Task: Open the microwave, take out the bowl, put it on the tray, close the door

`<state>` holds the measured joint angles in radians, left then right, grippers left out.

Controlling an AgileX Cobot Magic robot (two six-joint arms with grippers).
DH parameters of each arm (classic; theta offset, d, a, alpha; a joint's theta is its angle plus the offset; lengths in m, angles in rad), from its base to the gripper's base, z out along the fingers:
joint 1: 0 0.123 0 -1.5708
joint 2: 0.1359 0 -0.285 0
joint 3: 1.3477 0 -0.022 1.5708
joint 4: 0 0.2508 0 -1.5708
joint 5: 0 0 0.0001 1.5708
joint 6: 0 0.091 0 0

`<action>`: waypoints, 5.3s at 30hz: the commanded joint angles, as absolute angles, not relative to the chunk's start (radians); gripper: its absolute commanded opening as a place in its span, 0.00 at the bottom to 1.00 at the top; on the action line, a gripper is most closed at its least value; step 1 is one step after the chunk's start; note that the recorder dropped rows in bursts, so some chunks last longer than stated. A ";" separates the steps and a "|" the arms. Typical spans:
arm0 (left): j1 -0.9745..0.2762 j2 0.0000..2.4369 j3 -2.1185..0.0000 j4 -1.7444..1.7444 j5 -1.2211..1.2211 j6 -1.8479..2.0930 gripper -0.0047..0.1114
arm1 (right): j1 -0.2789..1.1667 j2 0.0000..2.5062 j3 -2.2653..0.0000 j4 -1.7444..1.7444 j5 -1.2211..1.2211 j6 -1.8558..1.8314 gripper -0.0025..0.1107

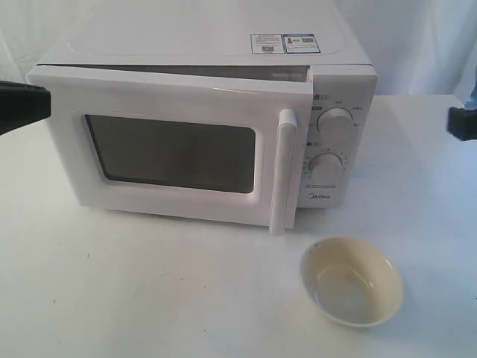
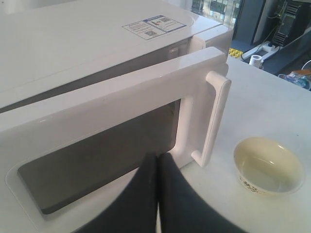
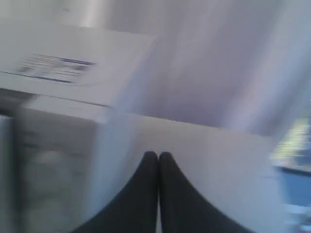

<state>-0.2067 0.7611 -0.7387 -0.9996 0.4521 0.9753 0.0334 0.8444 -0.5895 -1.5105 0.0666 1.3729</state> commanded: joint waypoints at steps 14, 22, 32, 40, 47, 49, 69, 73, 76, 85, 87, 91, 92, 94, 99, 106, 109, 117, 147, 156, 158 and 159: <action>-0.212 0.751 -0.735 -1.025 0.462 0.968 0.04 | 0.402 0.871 -0.687 0.016 0.536 0.152 0.02; -0.212 0.751 -0.735 -1.025 0.462 0.968 0.04 | 0.629 1.010 -0.680 0.038 0.095 0.161 0.02; -0.212 0.751 -0.735 -1.025 0.462 0.968 0.04 | 0.720 1.345 -0.680 0.293 -0.472 -0.063 0.02; -0.212 0.751 -0.735 -1.025 0.462 0.968 0.04 | 0.720 1.455 -0.697 0.551 -0.675 -0.273 0.02; -0.212 0.751 -0.735 -1.025 0.462 0.968 0.04 | 0.720 1.552 -0.732 0.607 -0.765 -0.283 0.02; -0.212 0.751 -0.735 -1.025 0.462 0.968 0.04 | 0.720 1.583 -0.741 0.636 -0.804 -0.289 0.02; -0.212 0.751 -0.735 -1.025 0.462 0.968 0.04 | 0.709 1.749 -0.871 0.767 -0.970 -0.338 0.02; -0.212 0.751 -0.735 -1.025 0.462 0.968 0.04 | 0.707 1.749 -0.873 0.767 -0.969 -0.349 0.02; -0.212 0.751 -0.735 -1.025 0.462 0.968 0.04 | 0.709 1.744 -0.869 0.767 -0.950 -0.362 0.02; -0.212 0.751 -0.735 -1.025 0.462 0.968 0.04 | 0.771 1.584 -0.788 0.764 -0.820 -0.565 0.02; -0.212 0.751 -0.735 -1.025 0.462 0.968 0.04 | 0.772 1.530 -0.787 0.769 -0.668 -0.641 0.02; -0.212 0.751 -0.735 -1.025 0.462 0.968 0.04 | 0.772 1.412 -0.787 0.775 -0.389 -0.711 0.02; -0.212 0.751 -0.735 -1.025 0.462 0.968 0.04 | 0.772 1.379 -0.787 0.778 -0.336 -0.723 0.02; -0.212 0.751 -0.735 -1.025 0.462 0.968 0.04 | 0.772 1.315 -0.781 0.778 -0.280 -0.746 0.02; -0.212 0.751 -0.735 -1.025 0.462 0.968 0.04 | 0.767 1.172 -0.778 0.776 -0.182 -0.784 0.02; -0.212 0.751 -0.735 -1.025 0.462 0.968 0.04 | 0.767 1.075 -0.778 0.776 -0.091 -0.782 0.02; -0.212 0.751 -0.735 -1.023 0.462 0.968 0.04 | 0.767 1.075 -0.778 0.778 -0.050 -0.781 0.02; -0.212 0.751 -0.735 -1.023 0.462 0.968 0.04 | 0.767 1.075 -0.778 0.778 0.000 -0.755 0.02; -0.212 0.751 -0.735 -1.021 0.462 0.968 0.04 | 0.204 0.301 -0.240 0.778 -0.010 -0.622 0.02; -0.212 0.749 -0.735 -1.015 0.464 0.968 0.04 | 0.005 0.000 -0.019 0.778 0.000 -0.533 0.02; -0.212 0.747 -0.735 -1.012 0.461 0.968 0.04 | -0.011 0.000 0.000 0.778 0.000 -0.533 0.02; -0.212 0.747 -0.735 -1.012 0.461 0.968 0.04 | -0.011 0.000 0.000 0.778 -0.013 -0.535 0.02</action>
<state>-0.2067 0.7574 -0.7387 -0.9966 0.4535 0.9735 0.0021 0.0067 -0.0121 0.7787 0.0000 -0.5412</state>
